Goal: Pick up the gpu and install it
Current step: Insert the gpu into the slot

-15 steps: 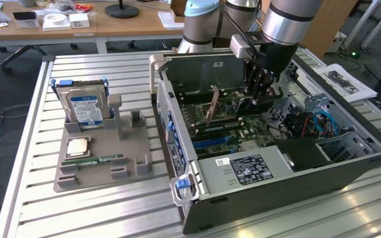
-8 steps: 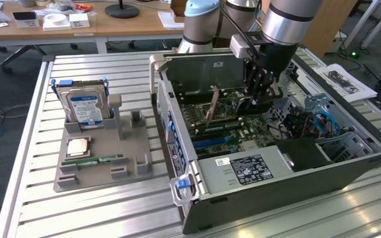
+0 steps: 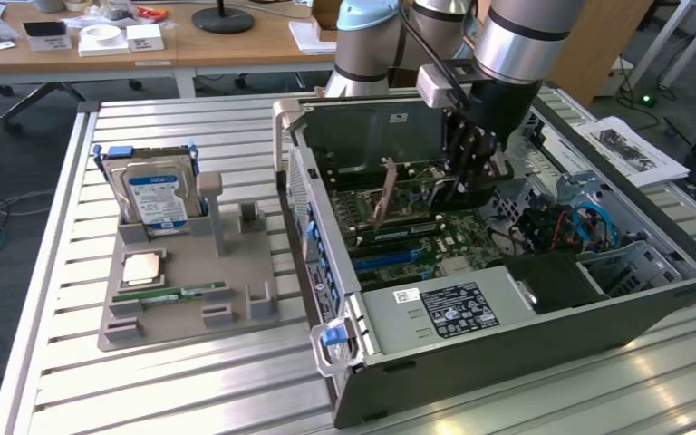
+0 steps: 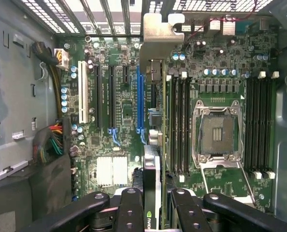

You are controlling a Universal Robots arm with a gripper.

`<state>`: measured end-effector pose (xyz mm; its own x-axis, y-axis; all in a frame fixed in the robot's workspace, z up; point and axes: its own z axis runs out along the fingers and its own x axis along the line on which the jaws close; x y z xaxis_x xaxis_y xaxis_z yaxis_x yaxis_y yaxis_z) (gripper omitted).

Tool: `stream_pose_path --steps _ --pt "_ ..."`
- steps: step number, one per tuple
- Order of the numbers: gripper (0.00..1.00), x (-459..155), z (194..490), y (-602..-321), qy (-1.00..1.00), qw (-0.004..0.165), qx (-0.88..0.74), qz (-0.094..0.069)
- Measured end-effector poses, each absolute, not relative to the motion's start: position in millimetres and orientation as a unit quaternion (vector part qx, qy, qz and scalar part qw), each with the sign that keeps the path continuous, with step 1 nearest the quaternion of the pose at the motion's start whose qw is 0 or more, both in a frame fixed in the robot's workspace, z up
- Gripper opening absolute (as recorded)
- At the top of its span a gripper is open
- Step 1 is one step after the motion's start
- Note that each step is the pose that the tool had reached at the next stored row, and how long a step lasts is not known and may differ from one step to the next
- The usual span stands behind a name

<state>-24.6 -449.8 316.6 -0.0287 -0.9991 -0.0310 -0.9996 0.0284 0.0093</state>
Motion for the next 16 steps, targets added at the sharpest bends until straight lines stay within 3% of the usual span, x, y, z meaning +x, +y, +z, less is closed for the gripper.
stream_pose_path --steps 16 --pt "0.27 -31.6 305.2 -449.6 0.717 0.008 -0.697 0.014"
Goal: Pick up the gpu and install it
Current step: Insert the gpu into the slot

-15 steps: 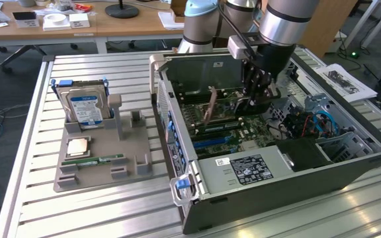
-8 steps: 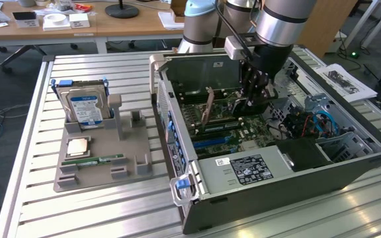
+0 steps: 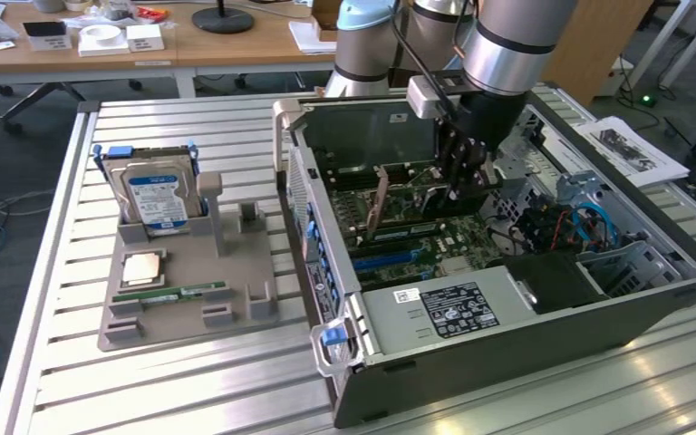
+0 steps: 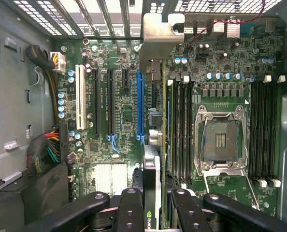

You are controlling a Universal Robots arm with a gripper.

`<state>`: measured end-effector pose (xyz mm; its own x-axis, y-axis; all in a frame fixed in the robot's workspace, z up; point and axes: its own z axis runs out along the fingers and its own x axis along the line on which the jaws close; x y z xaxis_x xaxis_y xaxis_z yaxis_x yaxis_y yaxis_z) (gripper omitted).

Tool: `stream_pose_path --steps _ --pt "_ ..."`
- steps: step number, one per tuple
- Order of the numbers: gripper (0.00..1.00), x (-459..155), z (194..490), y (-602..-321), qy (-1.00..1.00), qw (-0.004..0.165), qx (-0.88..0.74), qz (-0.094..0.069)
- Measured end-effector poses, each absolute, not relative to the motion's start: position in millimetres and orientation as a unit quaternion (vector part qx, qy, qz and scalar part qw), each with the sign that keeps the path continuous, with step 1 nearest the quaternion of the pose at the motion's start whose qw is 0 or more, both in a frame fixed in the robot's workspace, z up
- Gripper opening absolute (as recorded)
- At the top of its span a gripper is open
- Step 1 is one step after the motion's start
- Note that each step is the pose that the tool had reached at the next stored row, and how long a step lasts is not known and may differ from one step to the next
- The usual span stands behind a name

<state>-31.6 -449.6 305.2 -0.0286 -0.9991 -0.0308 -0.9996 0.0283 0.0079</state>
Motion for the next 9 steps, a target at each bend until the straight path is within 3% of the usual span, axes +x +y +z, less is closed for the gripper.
stream_pose_path --steps 9 --pt "0.27 -31.6 304.7 -449.6 0.717 0.008 -0.697 0.014"
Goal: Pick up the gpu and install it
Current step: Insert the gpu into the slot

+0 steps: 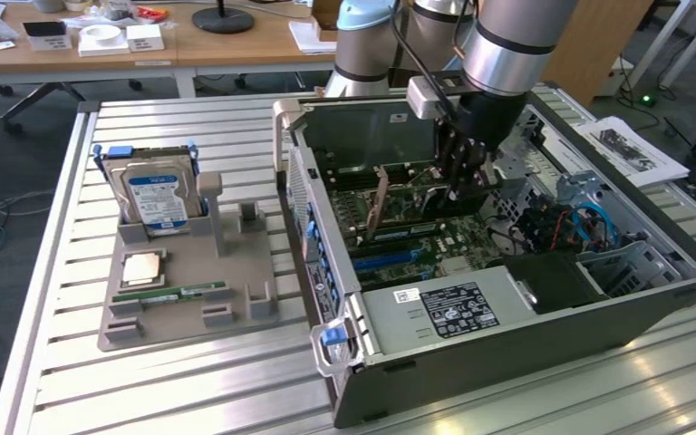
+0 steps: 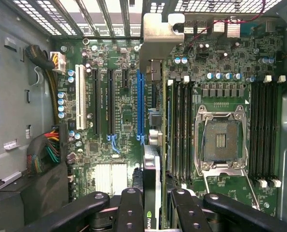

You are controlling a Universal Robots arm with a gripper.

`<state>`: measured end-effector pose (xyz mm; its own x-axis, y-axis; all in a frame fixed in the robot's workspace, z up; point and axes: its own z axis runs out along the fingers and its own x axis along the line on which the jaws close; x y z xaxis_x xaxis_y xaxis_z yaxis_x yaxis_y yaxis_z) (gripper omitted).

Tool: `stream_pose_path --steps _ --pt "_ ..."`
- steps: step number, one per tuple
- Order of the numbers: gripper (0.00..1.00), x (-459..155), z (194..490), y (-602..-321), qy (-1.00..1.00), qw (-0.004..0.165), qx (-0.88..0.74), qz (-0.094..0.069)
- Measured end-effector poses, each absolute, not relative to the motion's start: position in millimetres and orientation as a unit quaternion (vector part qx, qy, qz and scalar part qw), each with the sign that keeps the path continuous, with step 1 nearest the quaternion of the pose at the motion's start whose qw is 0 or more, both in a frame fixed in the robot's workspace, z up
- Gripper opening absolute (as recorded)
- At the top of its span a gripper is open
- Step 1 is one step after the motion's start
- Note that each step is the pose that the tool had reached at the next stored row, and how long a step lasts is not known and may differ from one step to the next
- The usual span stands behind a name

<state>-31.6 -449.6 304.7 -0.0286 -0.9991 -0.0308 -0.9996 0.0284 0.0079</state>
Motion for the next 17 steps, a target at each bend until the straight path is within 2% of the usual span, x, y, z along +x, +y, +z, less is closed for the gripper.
stream_pose_path --steps 17 --pt "0.27 -31.7 297.7 -449.6 0.717 0.008 -0.697 0.014"
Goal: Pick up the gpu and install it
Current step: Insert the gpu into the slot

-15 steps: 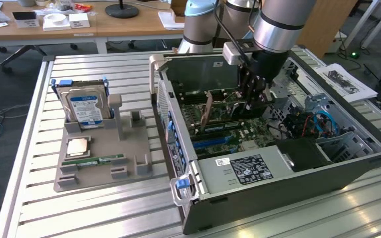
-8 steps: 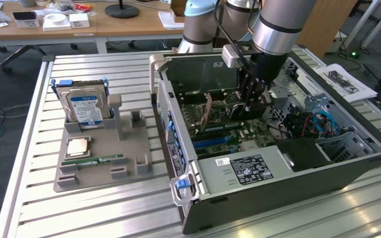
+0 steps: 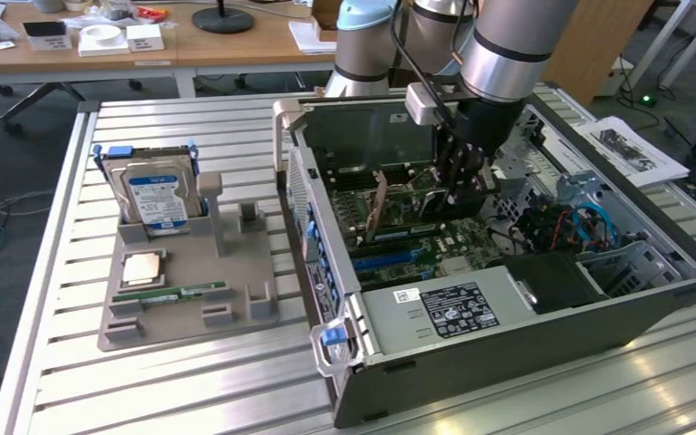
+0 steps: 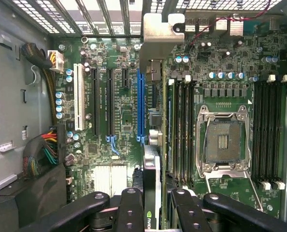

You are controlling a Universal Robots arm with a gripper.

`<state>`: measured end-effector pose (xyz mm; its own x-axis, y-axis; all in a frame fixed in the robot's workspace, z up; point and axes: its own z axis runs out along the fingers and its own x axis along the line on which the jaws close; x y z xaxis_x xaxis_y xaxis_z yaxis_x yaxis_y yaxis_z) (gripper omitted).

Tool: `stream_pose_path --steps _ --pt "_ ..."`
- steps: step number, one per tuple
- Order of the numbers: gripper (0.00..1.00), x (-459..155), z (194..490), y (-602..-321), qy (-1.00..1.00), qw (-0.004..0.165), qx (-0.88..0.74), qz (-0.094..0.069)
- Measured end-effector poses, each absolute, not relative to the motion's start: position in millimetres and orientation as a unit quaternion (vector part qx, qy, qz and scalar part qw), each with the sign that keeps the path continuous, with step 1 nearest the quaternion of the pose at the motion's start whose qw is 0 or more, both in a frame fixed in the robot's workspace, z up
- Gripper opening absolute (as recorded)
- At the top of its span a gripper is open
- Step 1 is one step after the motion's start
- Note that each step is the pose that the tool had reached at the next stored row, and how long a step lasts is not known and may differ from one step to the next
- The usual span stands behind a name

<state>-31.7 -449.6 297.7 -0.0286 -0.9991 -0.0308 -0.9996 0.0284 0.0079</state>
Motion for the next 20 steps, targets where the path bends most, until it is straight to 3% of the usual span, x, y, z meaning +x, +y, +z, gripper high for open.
stream_pose_path --steps 20 --pt "0.27 -38.6 297.4 -449.6 0.717 0.009 -0.697 0.013"
